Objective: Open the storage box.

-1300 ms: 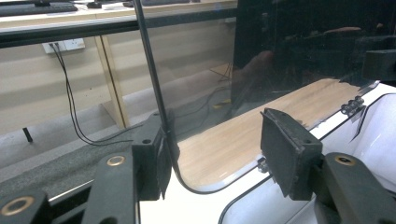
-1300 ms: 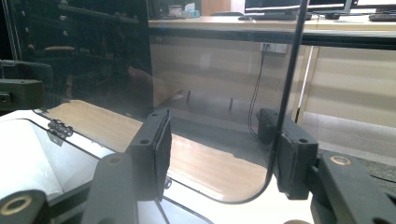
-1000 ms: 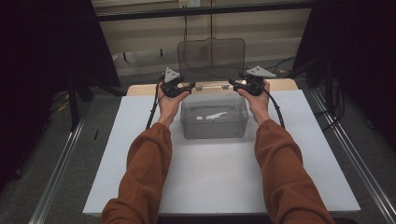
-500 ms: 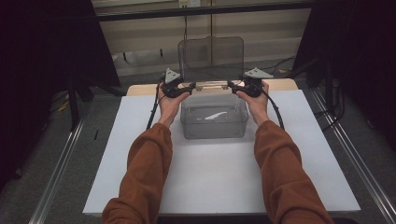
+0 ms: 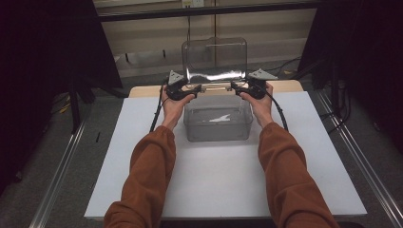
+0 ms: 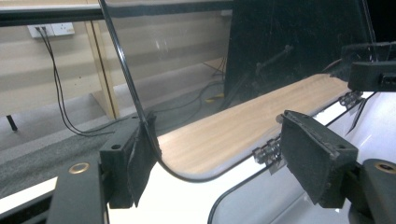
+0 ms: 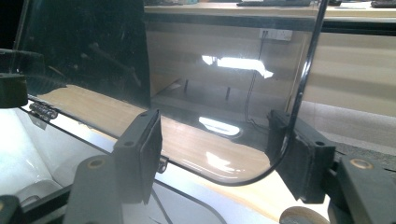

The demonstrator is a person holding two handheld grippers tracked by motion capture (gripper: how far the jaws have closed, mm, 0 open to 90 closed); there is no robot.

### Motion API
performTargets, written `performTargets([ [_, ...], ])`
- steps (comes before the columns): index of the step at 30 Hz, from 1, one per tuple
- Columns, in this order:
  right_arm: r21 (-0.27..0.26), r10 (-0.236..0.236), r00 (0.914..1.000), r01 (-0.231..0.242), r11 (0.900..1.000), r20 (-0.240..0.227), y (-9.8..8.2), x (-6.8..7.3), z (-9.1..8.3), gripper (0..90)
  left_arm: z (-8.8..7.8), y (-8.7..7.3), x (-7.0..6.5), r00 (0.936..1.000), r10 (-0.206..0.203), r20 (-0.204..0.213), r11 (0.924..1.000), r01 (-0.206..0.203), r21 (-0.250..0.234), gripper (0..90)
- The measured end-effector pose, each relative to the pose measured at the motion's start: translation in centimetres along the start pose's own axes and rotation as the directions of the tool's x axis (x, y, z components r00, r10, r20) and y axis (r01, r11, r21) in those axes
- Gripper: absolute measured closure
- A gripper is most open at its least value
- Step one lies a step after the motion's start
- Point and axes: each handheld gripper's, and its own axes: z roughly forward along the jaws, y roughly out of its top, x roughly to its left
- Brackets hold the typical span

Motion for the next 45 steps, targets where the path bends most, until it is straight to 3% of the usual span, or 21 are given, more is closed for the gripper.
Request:
performTargets([
  [13,0.007,0.045,0.9990,-0.045,0.999,-0.006,-0.2,-0.2,0.3,31.2,0.3,-0.5,0.1,0.9996,-0.028,0.007,0.9987,0.028,0.043,20.0],
  [19,0.010,0.088,0.9961,-0.088,0.996,-0.011,-0.4,-0.3,0.3,29.6,0.5,-0.8,0.1,0.9988,-0.045,0.018,0.9970,0.044,0.064,16.1],
  [34,0.018,0.086,0.9962,-0.086,0.996,0.014,-0.3,-0.1,0.2,29.1,0.5,-0.5,0.2,0.9991,-0.027,0.031,0.9958,0.025,0.088,16.9],
  [40,0.018,0.095,0.9951,-0.096,0.995,0.026,-0.3,-0.2,0.2,25.7,0.9,-0.7,0.0,0.9988,-0.038,0.032,0.9950,0.035,0.094,15.1],
  [43,0.016,0.076,0.9965,-0.076,0.997,0.034,-0.2,-0.3,0.1,26.6,1.2,-1.1,-0.1,0.9977,-0.051,0.043,0.9918,0.046,0.119,15.7],
  [44,0.016,0.076,0.9965,-0.076,0.997,0.034,-0.2,-0.3,0.1,26.6,1.3,-1.3,-0.2,0.9986,-0.031,0.042,0.9906,0.025,0.135,15.7],
  [45,0.015,0.084,0.9963,-0.084,0.996,0.019,-0.2,-0.3,0.0,31.2,1.5,-1.4,-0.3,0.9973,-0.058,0.045,0.9858,0.050,0.160,19.0],
])
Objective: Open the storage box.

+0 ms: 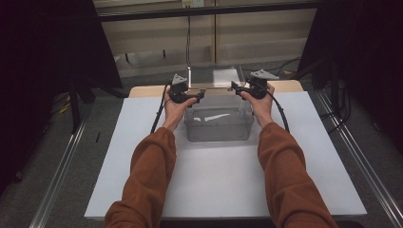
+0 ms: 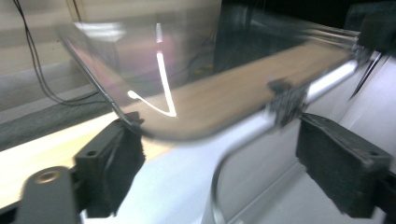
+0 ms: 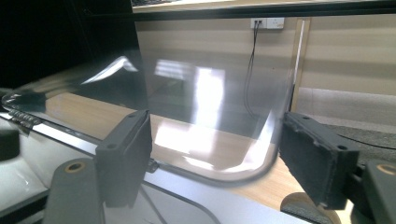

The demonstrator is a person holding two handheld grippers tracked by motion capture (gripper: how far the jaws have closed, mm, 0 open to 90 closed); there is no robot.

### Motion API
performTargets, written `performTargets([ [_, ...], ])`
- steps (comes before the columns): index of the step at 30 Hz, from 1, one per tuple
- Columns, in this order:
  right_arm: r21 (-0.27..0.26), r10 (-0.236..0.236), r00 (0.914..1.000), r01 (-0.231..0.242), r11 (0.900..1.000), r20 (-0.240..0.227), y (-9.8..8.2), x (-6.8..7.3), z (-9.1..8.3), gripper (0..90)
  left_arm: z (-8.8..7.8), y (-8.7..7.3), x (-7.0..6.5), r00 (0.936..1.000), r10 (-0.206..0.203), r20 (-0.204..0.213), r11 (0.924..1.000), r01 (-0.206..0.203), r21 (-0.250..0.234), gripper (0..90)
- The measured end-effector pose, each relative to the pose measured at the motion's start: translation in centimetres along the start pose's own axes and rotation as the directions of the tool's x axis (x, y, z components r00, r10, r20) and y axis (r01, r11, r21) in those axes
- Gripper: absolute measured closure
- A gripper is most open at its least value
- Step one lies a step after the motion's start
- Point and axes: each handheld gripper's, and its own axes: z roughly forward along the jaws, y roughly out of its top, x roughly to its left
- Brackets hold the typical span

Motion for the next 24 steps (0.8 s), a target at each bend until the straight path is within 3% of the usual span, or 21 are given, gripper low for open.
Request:
performTargets([
  [1,-0.001,-0.006,1.0000,0.006,1.000,-0.007,0.0,0.0,0.0,33.1,0.2,-0.3,0.2,0.9994,-0.030,0.016,0.9994,0.030,0.016,19.0],
  [2,0.002,-0.021,0.9997,0.021,1.000,0.011,0.0,0.1,0.0,32.7,0.2,-0.5,0.3,0.9986,-0.045,0.027,0.9990,0.045,-0.004,21.9],
  [4,-0.002,-0.020,0.9995,0.020,1.000,0.025,0.0,0.1,-0.1,34.5,0.1,-0.4,0.2,0.9993,-0.019,0.034,0.9998,0.019,0.005,26.9],
  [8,-0.005,0.011,0.9997,-0.011,1.000,0.020,-0.2,-0.3,-0.1,30.9,-0.2,-0.1,-0.1,0.9989,-0.001,0.046,0.9999,0.002,-0.011,26.2],
  [12,-0.004,0.005,0.9998,-0.005,1.000,0.021,-0.1,-0.2,-0.3,29.4,-0.4,-0.1,-0.1,0.9987,-0.013,0.049,0.9998,0.014,-0.014,26.1],
  [16,-0.005,0.000,0.9997,0.000,1.000,0.024,-0.1,0.0,-0.5,25.2,-0.8,0.1,-0.4,0.9982,0.010,0.060,0.9999,-0.009,-0.012,27.2],
  [24,0.016,-0.010,0.9998,0.010,1.000,0.014,-0.4,0.0,-0.9,18.4,-1.4,-0.4,-0.6,0.9987,-0.011,0.050,0.9989,0.013,-0.045,25.9],
])
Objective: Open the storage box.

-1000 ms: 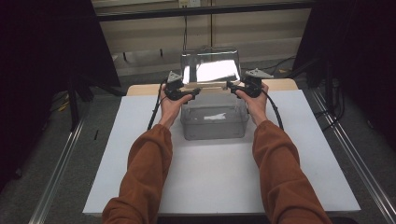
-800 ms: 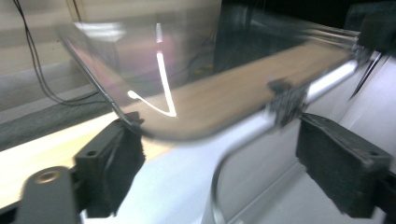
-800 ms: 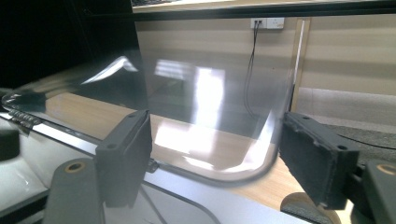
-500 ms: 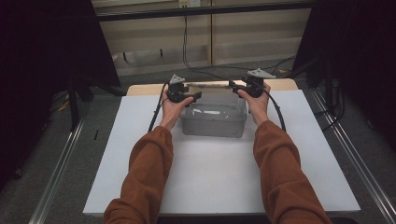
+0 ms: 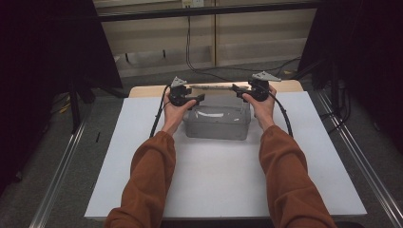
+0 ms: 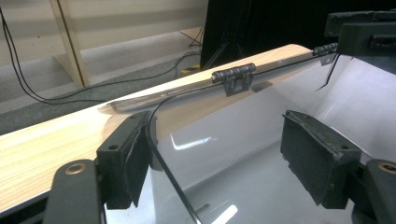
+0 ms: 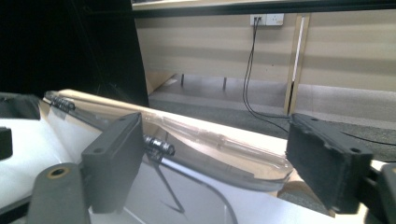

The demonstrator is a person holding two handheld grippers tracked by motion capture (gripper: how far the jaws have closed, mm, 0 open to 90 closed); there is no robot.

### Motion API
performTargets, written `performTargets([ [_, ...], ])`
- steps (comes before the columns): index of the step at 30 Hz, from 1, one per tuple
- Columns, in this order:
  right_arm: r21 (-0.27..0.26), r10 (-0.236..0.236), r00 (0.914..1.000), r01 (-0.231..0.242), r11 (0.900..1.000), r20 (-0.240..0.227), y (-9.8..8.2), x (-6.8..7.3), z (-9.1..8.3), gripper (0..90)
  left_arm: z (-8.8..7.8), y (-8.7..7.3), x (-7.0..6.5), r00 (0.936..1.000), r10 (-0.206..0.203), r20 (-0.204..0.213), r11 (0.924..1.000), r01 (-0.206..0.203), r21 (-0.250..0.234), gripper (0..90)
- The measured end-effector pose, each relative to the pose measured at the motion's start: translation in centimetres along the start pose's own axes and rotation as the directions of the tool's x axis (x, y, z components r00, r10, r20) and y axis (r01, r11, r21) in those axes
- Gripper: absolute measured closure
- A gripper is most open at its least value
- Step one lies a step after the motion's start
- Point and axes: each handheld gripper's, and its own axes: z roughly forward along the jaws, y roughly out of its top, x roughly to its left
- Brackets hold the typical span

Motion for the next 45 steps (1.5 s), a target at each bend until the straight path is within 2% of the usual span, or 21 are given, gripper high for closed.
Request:
performTargets([
  [9,-0.019,-0.016,0.9999,0.016,1.000,-0.004,0.4,0.4,-1.2,17.6,-1.1,-0.8,-0.3,0.9998,-0.018,-0.010,0.9997,0.018,-0.018,22.9],
  [12,-0.030,-0.013,0.9999,0.013,0.999,-0.005,0.4,0.6,-1.6,17.4,-1.5,-0.8,-0.3,0.9996,-0.027,0.000,0.9994,0.027,-0.024,22.5],
  [19,-0.041,-0.031,0.9994,0.030,0.999,-0.017,0.6,1.2,-2.4,17.0,-2.8,-0.9,-0.7,0.9996,-0.024,0.014,0.9986,0.024,-0.046,23.0],
  [28,-0.057,-0.046,0.9986,0.045,0.997,-0.025,0.7,1.8,-3.5,17.1,-3.9,-1.1,-1.5,0.9999,-0.007,0.013,0.9990,0.007,-0.045,23.2],
  [35,-0.078,-0.047,0.9984,0.045,0.996,-0.030,0.5,2.0,-4.3,17.0,-4.6,-1.5,-2.0,0.9987,-0.039,0.032,0.9969,0.041,-0.067,22.3],
  [38,-0.079,-0.051,0.9980,0.048,0.996,-0.037,0.4,2.1,-4.6,16.9,-4.9,-1.7,-2.4,0.9990,-0.036,0.025,0.9959,0.038,-0.082,21.1],
  [41,-0.092,-0.056,0.9975,0.052,0.994,-0.043,0.4,2.3,-5.0,16.9,-5.0,-1.7,-2.6,0.9983,-0.051,0.028,0.9934,0.053,-0.102,18.8],
  [43,-0.098,-0.063,0.9968,0.058,0.993,-0.048,0.5,2.5,-5.3,16.9,-5.1,-1.7,-2.7,0.9989,-0.041,0.023,0.9940,0.044,-0.101,18.4],
  [45,-0.101,-0.073,0.9960,0.068,0.993,-0.051,0.5,2.6,-5.6,16.9,-5.1,-1.6,-2.8,0.9984,-0.048,0.029,0.9934,0.050,-0.103,16.9],
])
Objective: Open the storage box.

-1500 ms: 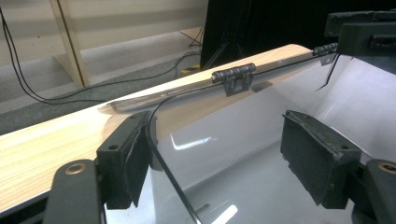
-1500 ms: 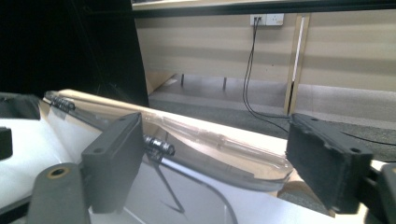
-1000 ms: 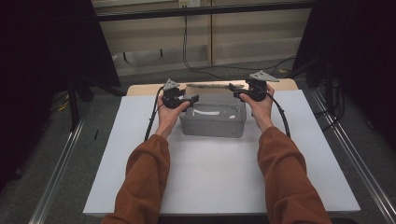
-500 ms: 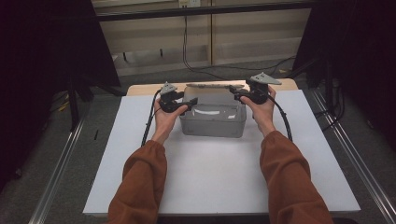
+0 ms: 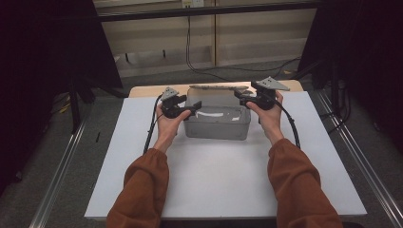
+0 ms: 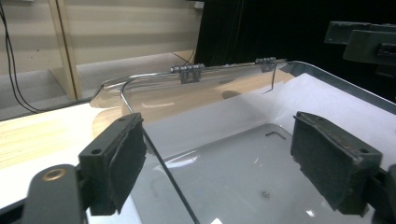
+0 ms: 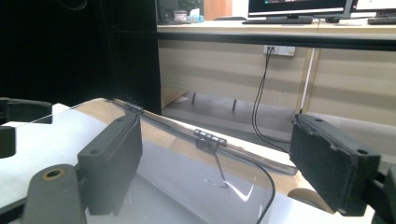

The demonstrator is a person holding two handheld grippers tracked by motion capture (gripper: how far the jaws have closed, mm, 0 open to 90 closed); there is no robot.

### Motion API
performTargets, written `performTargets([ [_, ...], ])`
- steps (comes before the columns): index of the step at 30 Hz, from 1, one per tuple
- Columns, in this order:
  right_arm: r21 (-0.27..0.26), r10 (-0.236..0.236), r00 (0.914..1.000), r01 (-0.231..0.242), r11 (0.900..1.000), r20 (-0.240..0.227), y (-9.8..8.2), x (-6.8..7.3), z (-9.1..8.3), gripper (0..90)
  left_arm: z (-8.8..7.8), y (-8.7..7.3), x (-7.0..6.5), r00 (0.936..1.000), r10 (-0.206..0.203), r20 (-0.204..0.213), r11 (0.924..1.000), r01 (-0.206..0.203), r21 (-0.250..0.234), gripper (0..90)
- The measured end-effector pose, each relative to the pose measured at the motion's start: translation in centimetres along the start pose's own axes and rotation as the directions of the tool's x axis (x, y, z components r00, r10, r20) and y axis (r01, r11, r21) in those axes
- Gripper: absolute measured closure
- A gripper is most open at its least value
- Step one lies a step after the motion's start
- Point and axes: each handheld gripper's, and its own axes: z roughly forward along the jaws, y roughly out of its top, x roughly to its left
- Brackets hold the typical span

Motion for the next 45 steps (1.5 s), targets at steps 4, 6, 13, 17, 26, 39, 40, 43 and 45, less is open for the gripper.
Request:
performTargets([
  [4,-0.009,-0.001,1.0000,0.001,1.000,-0.005,0.1,0.3,-0.6,16.8,-0.4,0.4,-0.1,0.9999,0.011,0.010,0.9997,-0.011,-0.023,16.2],
  [6,-0.013,-0.009,0.9999,0.009,1.000,-0.009,0.0,0.4,-0.9,16.8,-0.8,0.6,0.0,0.9997,0.013,0.021,0.9993,-0.012,-0.035,18.5],
  [13,-0.014,-0.009,0.9998,0.009,1.000,-0.018,-0.3,0.9,-1.6,14.0,-2.0,1.0,-0.4,0.9984,0.055,-0.014,0.9966,-0.056,-0.061,10.4],
  [17,0.000,-0.012,0.9999,0.012,1.000,-0.011,-0.5,1.1,-1.9,10.6,-2.3,0.7,-0.6,0.9973,0.073,-0.009,0.9960,-0.074,-0.052,8.5],
  [26,-0.004,-0.013,0.9999,0.013,1.000,0.007,-0.4,1.4,-3.2,4.0,-3.8,0.3,-0.9,0.9968,0.076,-0.023,0.9948,-0.078,-0.066,4.4],
  [39,-0.003,-0.063,0.9979,0.063,0.998,0.019,-0.6,2.9,-6.3,2.4,-6.9,-0.8,-2.4,0.9931,0.116,-0.019,0.9879,-0.117,-0.102,2.7],
  [40,0.002,-0.067,0.9973,0.067,0.998,0.029,-0.6,3.0,-6.6,2.4,-7.3,-0.9,-2.6,0.9912,0.128,-0.031,0.9867,-0.131,-0.096,2.5],
  [43,-0.003,-0.079,0.9960,0.080,0.997,0.041,-0.8,3.3,-7.6,2.4,-8.2,-1.4,-3.1,0.9898,0.138,-0.035,0.9854,-0.141,-0.096,2.4],
  [45,-0.005,-0.081,0.9958,0.082,0.997,0.041,-1.0,3.6,-8.3,2.1,-8.9,-1.9,-3.4,0.9882,0.146,-0.048,0.9829,-0.150,-0.107,2.5],
])
